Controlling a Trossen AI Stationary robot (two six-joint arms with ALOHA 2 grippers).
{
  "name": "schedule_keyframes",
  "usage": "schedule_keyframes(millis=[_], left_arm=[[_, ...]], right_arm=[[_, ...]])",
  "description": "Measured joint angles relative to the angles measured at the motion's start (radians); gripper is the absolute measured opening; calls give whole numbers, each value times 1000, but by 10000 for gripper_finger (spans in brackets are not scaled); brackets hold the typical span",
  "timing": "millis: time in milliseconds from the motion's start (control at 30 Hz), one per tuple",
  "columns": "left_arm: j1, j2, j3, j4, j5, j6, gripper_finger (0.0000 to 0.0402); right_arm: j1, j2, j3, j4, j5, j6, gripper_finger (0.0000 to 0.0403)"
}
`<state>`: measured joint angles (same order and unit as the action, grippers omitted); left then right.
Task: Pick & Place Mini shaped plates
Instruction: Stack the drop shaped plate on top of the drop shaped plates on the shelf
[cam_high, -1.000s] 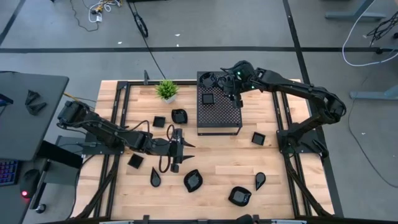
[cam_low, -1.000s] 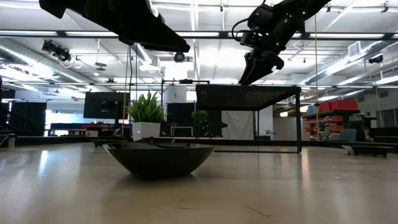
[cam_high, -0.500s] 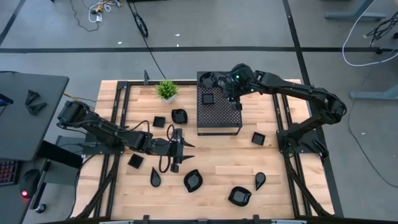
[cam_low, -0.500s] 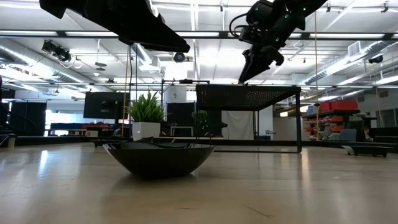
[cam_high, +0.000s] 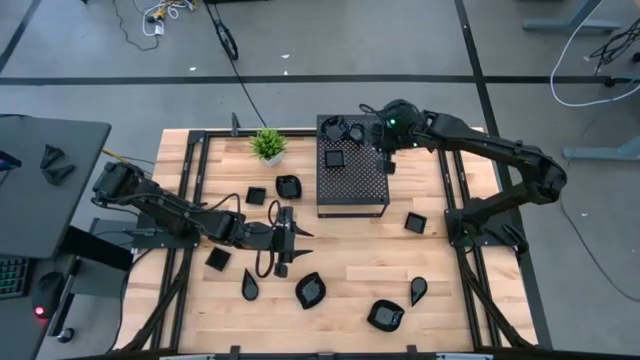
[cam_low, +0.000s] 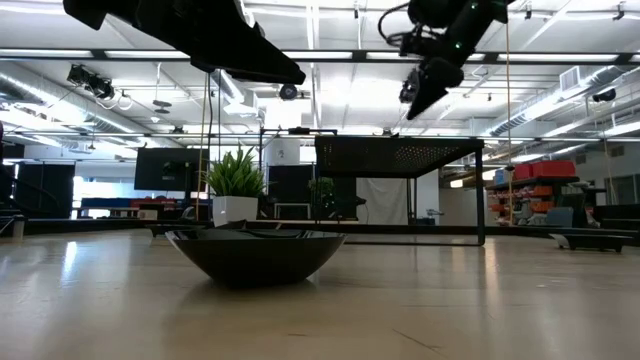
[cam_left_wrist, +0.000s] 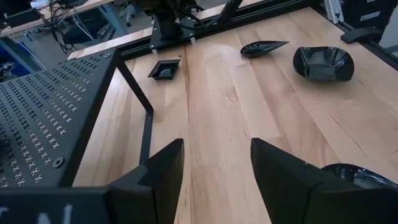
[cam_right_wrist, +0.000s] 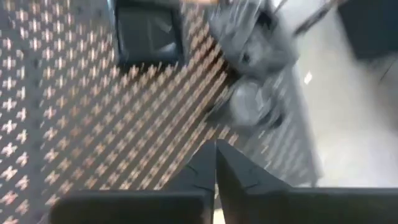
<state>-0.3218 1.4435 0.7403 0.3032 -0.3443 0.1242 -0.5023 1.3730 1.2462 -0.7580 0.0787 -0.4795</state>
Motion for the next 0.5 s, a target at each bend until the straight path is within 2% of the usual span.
schedule_keyframes(millis=[167, 500], left_arm=[[0, 0, 0, 5, 0, 0, 192], [0, 0, 0, 28, 0, 0, 193]], right_arm=[[-18, 30, -43, -6, -8, 39, 5], [-7, 80, -50, 206, -34, 71, 4]])
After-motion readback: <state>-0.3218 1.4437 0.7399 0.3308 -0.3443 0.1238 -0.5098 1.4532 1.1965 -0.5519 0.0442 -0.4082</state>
